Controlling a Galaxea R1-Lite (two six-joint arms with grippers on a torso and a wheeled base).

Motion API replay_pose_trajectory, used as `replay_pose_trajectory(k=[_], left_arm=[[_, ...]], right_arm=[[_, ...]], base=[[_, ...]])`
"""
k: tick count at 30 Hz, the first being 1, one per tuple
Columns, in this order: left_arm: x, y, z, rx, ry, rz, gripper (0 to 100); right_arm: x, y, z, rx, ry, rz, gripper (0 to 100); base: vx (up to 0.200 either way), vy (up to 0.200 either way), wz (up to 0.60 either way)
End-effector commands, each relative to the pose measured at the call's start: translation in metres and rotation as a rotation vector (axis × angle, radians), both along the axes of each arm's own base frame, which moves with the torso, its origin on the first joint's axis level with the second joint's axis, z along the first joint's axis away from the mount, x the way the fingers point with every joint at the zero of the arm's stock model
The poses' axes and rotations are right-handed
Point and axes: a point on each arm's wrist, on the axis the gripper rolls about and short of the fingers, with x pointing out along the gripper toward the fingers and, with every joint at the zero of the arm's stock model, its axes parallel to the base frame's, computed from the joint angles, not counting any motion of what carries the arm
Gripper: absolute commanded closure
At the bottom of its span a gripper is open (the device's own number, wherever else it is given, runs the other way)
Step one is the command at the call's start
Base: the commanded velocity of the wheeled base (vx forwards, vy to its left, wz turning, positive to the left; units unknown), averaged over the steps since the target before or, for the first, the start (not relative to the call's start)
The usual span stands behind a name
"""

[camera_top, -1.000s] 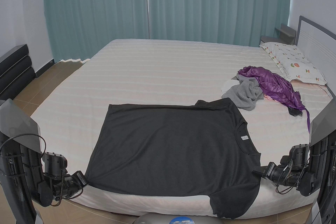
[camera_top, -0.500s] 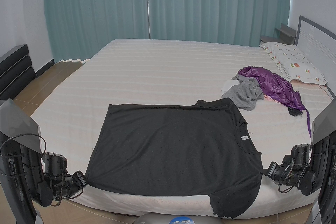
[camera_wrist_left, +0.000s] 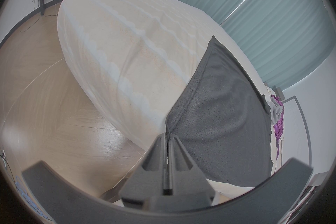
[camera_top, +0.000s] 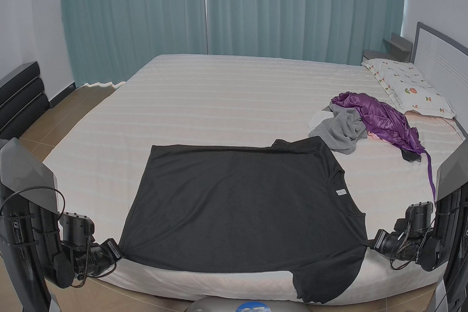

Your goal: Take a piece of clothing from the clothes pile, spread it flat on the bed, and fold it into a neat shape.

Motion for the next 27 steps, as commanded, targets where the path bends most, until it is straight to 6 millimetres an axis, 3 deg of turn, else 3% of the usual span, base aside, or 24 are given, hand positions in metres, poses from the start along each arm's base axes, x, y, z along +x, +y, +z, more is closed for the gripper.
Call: replay_pose_trajectory(k=[1, 11, 12, 27], left_arm=[[-0.005, 0.000, -0.001, -0.001, 0.019, -0.002, 100], [-0.004, 0.000, -0.001, -0.015, 0.016, -0.014, 100], [-0.004, 0.000, -0.001, -0.015, 0.016, -0.014, 0], [-0.004, 0.002, 0.001, -0.064, 0.011, -0.039, 0]], right_arm=[[-0.004, 0.001, -0.001, 0.001, 0.019, 0.005, 100], [-0.004, 0.003, -0.001, 0.007, 0.016, 0.015, 100], [-0.004, 0.003, -0.001, 0.008, 0.017, 0.014, 0], [-0.001, 0.001, 0.009, 0.032, -0.046, -0.012, 0]], base=[[0.000, 0.000, 0.00], [0.000, 0.000, 0.00], [0.000, 0.000, 0.00], [0.000, 0.000, 0.00]])
